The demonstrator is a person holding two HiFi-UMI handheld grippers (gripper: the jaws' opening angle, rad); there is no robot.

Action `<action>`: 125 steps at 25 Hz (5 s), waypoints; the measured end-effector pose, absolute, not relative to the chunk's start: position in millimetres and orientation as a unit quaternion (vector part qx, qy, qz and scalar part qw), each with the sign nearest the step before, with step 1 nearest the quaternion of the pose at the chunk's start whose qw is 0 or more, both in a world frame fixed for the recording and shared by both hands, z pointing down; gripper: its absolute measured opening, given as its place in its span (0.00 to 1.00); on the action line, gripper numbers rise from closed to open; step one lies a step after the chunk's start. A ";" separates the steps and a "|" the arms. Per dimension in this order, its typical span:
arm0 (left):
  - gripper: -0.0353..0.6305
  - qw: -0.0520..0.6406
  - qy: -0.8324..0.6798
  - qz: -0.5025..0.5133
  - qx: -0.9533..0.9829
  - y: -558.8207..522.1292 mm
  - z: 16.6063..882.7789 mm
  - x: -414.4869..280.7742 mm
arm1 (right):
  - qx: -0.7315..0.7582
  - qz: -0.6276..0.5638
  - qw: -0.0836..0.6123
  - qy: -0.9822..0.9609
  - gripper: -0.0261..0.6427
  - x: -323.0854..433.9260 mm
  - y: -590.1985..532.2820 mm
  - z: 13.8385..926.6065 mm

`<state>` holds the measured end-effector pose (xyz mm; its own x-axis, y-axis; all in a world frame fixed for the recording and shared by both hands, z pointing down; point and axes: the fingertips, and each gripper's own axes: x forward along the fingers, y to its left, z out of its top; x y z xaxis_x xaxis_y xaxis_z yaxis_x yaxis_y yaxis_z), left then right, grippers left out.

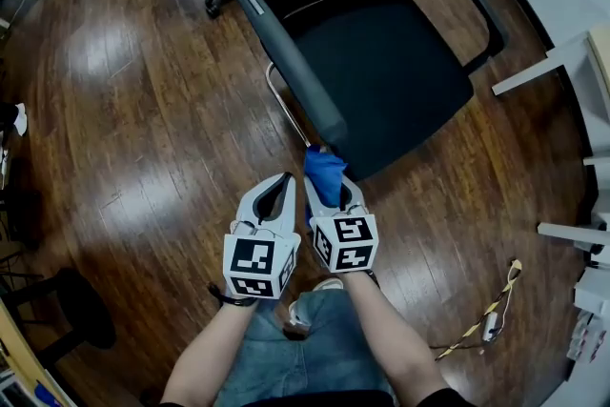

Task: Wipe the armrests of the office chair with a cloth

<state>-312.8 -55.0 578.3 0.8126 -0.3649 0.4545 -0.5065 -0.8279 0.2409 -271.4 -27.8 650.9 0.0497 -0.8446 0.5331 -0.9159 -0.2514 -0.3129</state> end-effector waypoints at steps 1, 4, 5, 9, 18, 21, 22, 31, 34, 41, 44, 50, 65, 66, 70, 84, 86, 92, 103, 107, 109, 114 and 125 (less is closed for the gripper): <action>0.06 0.178 -0.233 0.196 0.936 -52.7 567.3 -311.2 | 0.721 0.318 0.054 -0.613 0.25 -273.4 -26.0 635.6; 0.06 0.175 -0.231 0.186 0.939 -43.1 531.2 -304.9 | 0.720 0.296 0.051 -0.626 0.25 -278.0 -19.2 586.3; 0.06 0.173 -0.231 0.182 0.940 -38.8 518.2 -302.8 | 0.720 0.288 0.050 -0.629 0.25 -278.1 -15.8 569.0; 0.06 0.166 -0.228 0.159 0.946 -17.8 458.2 -297.6 | 0.728 0.252 0.044 -0.636 0.25 -274.6 5.9 494.9; 0.06 0.132 -0.210 0.077 0.966 46.2 328.6 -279.5 | 0.773 0.140 0.039 -0.617 0.25 -243.4 75.2 343.2; 0.06 0.120 -0.189 0.061 0.973 69.5 300.0 -271.5 | 0.792 0.098 0.029 -0.602 0.25 -231.5 97.4 299.5; 0.06 0.115 -0.181 0.059 0.975 76.2 293.8 -268.2 | 0.797 0.087 0.026 -0.597 0.25 -228.0 103.7 288.8; 0.06 0.093 -0.151 0.065 0.982 108.4 275.3 -251.2 | 0.820 0.068 0.006 -0.568 0.25 -214.1 140.4 261.2; 0.06 0.097 -0.140 0.061 0.984 115.9 272.8 -244.7 | 0.822 0.069 0.003 -0.566 0.25 -208.6 148.7 266.0; 0.06 0.092 -0.134 0.064 0.985 139.3 263.6 -211.4 | 0.826 0.072 -0.005 -0.559 0.25 -180.7 175.5 260.3; 0.06 0.091 -0.118 0.064 0.987 157.1 258.9 -183.7 | 0.832 0.074 -0.004 -0.550 0.25 -158.6 195.4 257.6; 0.06 0.084 -0.077 0.066 0.991 184.0 259.1 -121.2 | 0.848 0.074 0.001 -0.524 0.25 -98.7 227.4 260.3; 0.06 0.109 -0.085 0.069 0.988 131.9 262.7 66.2 | 0.836 0.094 0.036 -0.540 0.25 80.1 175.4 268.4; 0.06 0.113 -0.092 0.069 0.987 121.2 262.2 79.9 | 0.830 0.097 0.041 -0.548 0.25 93.1 164.1 269.0; 0.06 0.131 -0.119 0.065 0.982 79.5 263.7 124.5 | 0.805 0.110 0.072 -0.579 0.25 135.1 120.4 274.8; 0.06 0.130 -0.208 0.069 0.967 -44.3 267.4 194.2 | 0.704 0.089 0.143 -0.690 0.25 228.5 -37.2 278.3; 0.06 0.132 -0.237 0.067 0.960 -65.6 273.5 201.0 | 0.681 0.082 0.149 -0.713 0.25 241.4 -65.4 282.8; 0.06 0.134 -0.347 0.070 0.926 -133.3 292.0 233.7 | 0.593 0.072 0.165 -0.785 0.25 279.1 -137.4 296.1; 0.06 0.181 -0.492 0.098 0.846 -208.1 354.0 264.3 | 0.443 0.076 0.244 -0.859 0.25 321.5 -232.7 387.1; 0.06 0.187 -0.522 0.106 0.825 -225.6 372.2 252.1 | 0.385 0.036 0.304 -0.871 0.25 322.5 -270.9 437.4; 0.06 0.194 -0.534 0.110 0.815 -229.3 387.0 241.5 | 0.349 -0.003 0.341 -0.873 0.25 319.0 -285.2 459.4; 0.06 0.218 -0.557 0.121 0.792 -239.5 418.5 218.0 | 0.272 -0.087 0.401 -0.871 0.25 310.0 -308.7 497.1; 0.06 0.236 -0.547 0.121 0.794 -230.5 444.8 214.4 | 0.266 -0.085 0.424 -0.862 0.25 304.9 -300.7 516.5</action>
<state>214.4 -230.5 444.8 0.3731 -0.8111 0.4504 -0.9255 -0.2912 0.2423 304.9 -300.7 516.5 -0.4992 -0.5311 0.6847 -0.3869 0.8436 0.3723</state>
